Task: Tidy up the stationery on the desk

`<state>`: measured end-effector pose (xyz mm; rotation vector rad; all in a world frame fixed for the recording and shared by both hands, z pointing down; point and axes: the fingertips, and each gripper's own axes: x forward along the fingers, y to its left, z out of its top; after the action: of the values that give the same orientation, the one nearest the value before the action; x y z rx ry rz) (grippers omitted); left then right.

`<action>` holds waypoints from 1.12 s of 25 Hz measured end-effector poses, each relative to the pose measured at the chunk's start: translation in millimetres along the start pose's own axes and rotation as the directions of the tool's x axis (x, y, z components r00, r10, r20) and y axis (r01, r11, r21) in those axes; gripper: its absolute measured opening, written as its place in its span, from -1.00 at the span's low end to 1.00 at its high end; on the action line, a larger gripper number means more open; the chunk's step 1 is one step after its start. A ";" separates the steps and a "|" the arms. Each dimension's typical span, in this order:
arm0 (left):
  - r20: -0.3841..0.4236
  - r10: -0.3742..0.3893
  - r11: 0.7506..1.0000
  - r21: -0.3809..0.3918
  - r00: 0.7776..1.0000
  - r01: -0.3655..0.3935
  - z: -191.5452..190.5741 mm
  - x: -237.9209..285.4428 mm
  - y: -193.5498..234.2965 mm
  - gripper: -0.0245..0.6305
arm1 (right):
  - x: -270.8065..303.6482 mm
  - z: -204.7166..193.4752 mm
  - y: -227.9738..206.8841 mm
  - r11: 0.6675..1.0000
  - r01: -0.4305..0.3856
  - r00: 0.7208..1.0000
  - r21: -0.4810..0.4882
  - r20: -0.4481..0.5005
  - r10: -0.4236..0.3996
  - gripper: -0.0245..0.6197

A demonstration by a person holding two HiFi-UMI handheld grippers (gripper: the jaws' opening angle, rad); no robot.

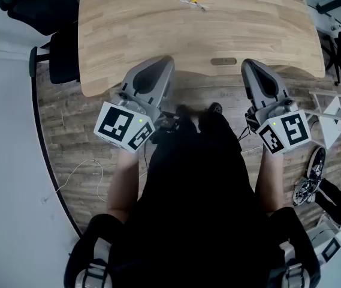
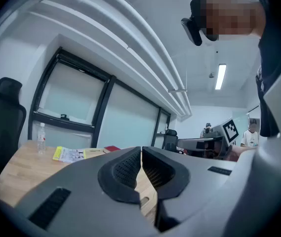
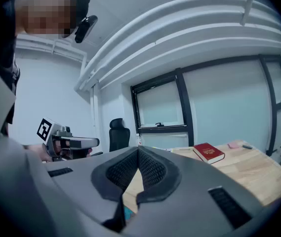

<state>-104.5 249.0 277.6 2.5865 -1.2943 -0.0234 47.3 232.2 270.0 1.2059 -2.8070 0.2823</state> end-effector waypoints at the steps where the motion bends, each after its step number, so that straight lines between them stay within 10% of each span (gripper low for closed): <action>1: -0.001 0.000 1.000 -0.002 1.000 0.000 -0.8 -0.5 -0.4 -0.80 | -0.4 0.5 1.4 1.000 0.003 1.000 0.000 0.001 -0.003 -0.86; 28: -0.058 -0.054 0.999 -0.011 0.997 0.053 -12.8 44.7 -1.8 -0.80 | 3.0 -17.6 -44.3 0.990 0.106 0.994 0.091 -0.023 -0.105 -0.86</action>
<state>-74.5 217.4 293.9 2.5927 -1.2019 0.0362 77.2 203.7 293.8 1.3582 -2.7304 0.4177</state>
